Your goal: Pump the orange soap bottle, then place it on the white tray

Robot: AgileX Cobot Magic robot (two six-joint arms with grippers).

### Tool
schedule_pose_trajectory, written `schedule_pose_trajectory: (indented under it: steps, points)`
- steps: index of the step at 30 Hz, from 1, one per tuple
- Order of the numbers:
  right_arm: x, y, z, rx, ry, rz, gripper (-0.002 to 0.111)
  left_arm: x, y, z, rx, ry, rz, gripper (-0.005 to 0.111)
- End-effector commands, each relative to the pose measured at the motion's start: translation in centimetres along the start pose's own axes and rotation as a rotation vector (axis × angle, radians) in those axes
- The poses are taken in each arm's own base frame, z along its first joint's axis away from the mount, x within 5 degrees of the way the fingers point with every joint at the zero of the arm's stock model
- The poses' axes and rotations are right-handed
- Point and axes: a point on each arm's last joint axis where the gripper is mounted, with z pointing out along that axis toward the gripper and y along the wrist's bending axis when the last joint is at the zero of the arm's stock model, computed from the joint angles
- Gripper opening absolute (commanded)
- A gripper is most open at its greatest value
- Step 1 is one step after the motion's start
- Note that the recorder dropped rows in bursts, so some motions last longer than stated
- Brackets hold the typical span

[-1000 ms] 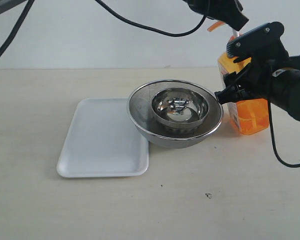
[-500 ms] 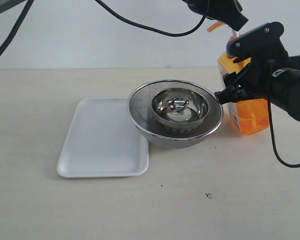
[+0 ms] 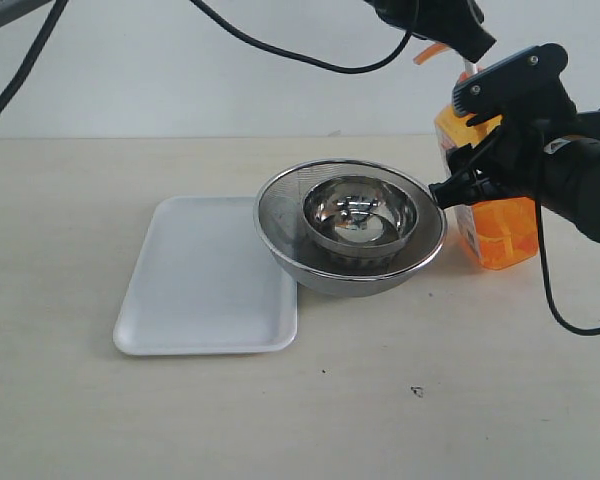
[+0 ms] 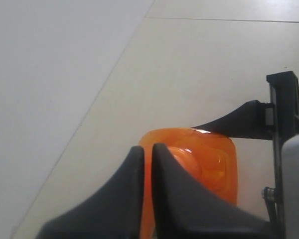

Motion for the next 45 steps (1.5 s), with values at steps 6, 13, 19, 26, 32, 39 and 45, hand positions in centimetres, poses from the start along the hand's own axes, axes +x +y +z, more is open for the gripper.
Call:
schedule_pose_trajectory:
  steps: [6,13,19,26,32,39,45]
  points:
    - [-0.4,0.0,0.0,-0.003,-0.017,0.002,0.000,-0.3,0.0,-1.2,-0.025,0.031,0.043,0.005]
    - [-0.4,0.0,0.0,-0.004,-0.017,0.003,0.000,-2.1,0.4,-3.5,-0.082,-0.046,0.061,0.005]
    - [-0.4,0.0,0.0,-0.004,-0.017,0.003,0.000,-2.2,0.5,-3.6,-0.084,-0.049,0.061,0.005]
    - [-0.4,0.0,0.0,-0.007,-0.014,0.005,0.000,-1.2,0.4,-2.1,-0.070,-0.023,0.052,0.005]
    - [-0.4,0.0,0.0,-0.009,-0.012,0.007,0.000,-0.3,0.2,-1.0,-0.042,0.009,0.039,0.005]
    - [-0.4,0.0,0.0,-0.009,-0.012,0.007,0.000,0.4,0.0,0.0,-0.021,0.034,0.028,0.005]
    - [-0.4,0.0,0.0,-0.009,-0.012,0.007,0.000,0.6,-0.1,0.2,-0.005,0.041,0.018,0.005]
